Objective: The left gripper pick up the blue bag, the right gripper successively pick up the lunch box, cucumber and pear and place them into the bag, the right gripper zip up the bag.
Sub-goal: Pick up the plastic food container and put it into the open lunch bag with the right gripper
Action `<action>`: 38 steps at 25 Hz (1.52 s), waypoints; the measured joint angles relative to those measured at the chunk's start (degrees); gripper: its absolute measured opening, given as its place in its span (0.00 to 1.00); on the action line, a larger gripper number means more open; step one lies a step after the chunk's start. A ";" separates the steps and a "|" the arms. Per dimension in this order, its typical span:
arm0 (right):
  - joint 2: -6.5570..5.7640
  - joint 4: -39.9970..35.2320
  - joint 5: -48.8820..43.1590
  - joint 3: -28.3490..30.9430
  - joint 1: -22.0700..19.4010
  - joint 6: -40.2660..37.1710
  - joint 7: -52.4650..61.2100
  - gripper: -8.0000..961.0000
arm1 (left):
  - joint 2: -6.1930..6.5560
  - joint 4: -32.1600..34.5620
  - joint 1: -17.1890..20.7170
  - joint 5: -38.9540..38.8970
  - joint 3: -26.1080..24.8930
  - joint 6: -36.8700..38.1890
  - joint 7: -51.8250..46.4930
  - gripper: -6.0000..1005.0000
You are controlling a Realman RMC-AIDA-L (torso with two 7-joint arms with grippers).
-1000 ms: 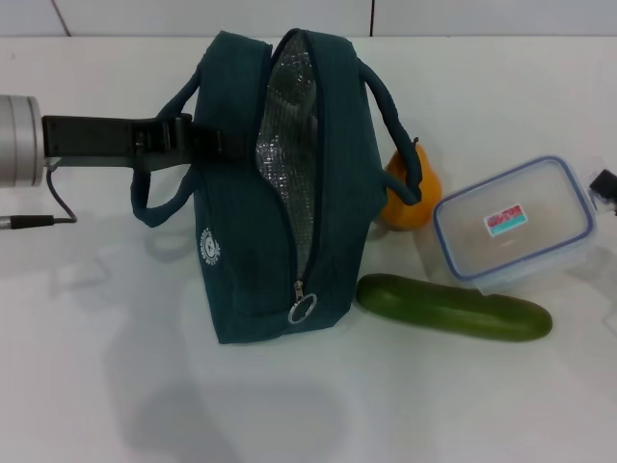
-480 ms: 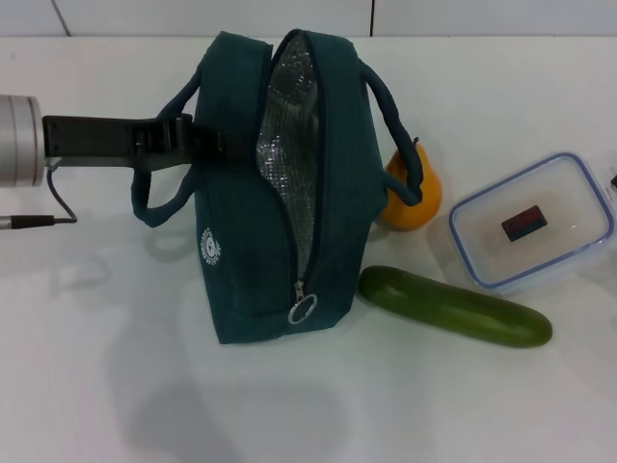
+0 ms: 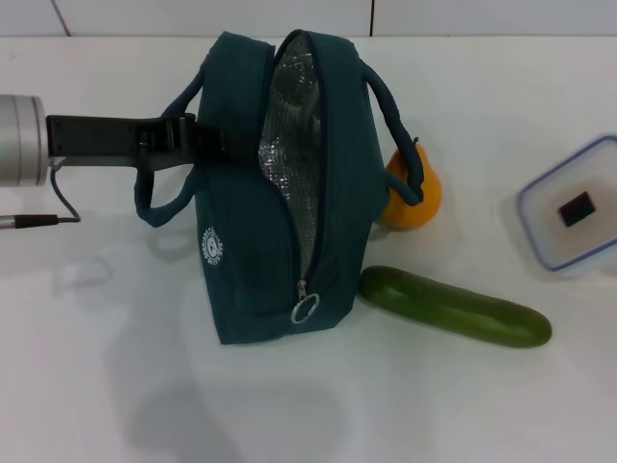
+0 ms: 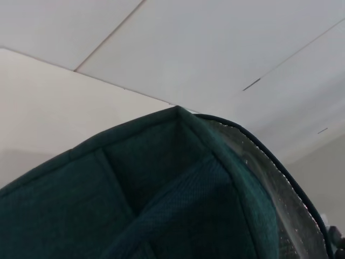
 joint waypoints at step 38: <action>1.26 5.09 9.70 2.78 -1.20 -9.01 9.89 0.10 | 0.09 -0.37 -0.54 -0.45 1.23 0.17 2.79 0.05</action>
